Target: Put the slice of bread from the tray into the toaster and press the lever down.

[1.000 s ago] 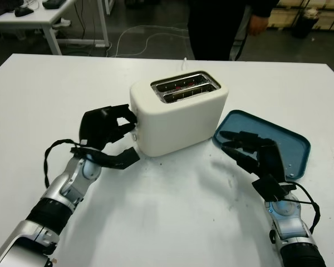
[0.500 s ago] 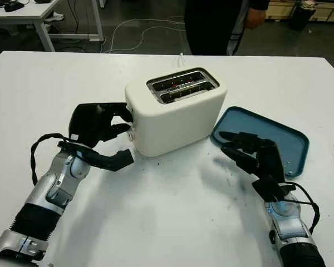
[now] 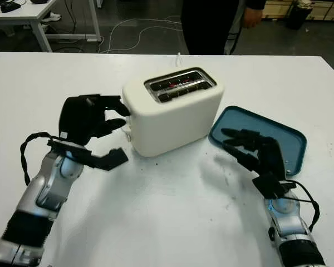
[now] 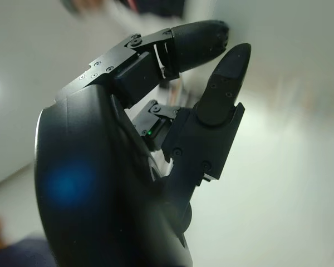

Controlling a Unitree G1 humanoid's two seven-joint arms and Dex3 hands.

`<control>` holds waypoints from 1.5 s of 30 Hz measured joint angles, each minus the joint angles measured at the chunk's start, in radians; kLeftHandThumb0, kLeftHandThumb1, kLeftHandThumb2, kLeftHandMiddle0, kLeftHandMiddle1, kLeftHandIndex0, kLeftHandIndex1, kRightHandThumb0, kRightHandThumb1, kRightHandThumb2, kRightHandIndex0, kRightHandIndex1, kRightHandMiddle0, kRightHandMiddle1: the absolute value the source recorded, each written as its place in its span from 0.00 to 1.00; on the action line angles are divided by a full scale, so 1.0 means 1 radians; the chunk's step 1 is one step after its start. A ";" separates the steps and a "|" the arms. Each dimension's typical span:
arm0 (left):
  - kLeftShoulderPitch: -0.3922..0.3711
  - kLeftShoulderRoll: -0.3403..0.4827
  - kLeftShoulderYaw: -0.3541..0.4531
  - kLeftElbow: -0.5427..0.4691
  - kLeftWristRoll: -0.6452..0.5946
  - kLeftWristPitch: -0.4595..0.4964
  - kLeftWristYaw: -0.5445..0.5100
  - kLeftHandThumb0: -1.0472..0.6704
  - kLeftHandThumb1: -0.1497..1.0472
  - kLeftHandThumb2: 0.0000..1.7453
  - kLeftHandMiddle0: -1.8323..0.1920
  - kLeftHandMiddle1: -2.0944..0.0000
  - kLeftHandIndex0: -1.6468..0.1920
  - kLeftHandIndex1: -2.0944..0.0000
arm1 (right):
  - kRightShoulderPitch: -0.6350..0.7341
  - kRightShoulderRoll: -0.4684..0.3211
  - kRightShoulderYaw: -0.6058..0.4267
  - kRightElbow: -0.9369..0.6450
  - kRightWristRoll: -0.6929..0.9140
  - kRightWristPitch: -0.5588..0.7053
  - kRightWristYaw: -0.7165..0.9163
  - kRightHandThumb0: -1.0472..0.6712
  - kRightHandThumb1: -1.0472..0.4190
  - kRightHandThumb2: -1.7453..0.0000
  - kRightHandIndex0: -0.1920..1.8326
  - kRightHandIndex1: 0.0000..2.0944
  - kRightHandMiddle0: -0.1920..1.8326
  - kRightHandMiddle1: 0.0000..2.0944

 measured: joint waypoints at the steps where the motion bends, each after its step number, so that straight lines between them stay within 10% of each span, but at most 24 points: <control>1: 0.029 -0.013 0.012 -0.013 -0.035 0.000 -0.018 0.41 0.80 0.02 0.50 0.27 0.40 0.62 | -0.005 0.002 -0.012 -0.009 0.052 0.031 0.030 0.28 0.11 1.00 0.55 0.15 0.59 0.00; 14: 0.208 -0.024 0.199 -0.031 -0.105 0.017 -0.096 0.38 0.85 0.00 0.55 0.27 0.48 0.54 | -0.074 0.023 -0.045 -0.089 0.239 0.219 0.243 0.27 0.12 1.00 0.60 0.05 0.56 0.00; 20: 0.205 0.108 0.284 -0.116 -0.105 0.178 -0.279 0.36 0.82 0.00 0.53 0.39 0.48 0.62 | -0.146 -0.114 -0.036 -0.030 0.150 0.202 0.328 0.28 0.11 1.00 0.59 0.03 0.54 0.00; 32: -0.064 0.426 0.301 -0.148 -0.058 0.452 -0.635 0.30 0.77 0.00 0.42 0.64 0.29 0.89 | -0.404 -0.353 0.044 0.031 -0.034 0.204 0.442 0.25 0.13 1.00 0.59 0.03 0.55 0.00; 45: -0.193 0.434 0.196 -0.049 -0.021 0.435 -0.682 0.34 0.74 0.00 0.37 0.64 0.23 0.90 | -0.539 -0.433 0.134 0.069 -0.178 0.207 0.462 0.22 0.13 1.00 0.59 0.03 0.55 0.00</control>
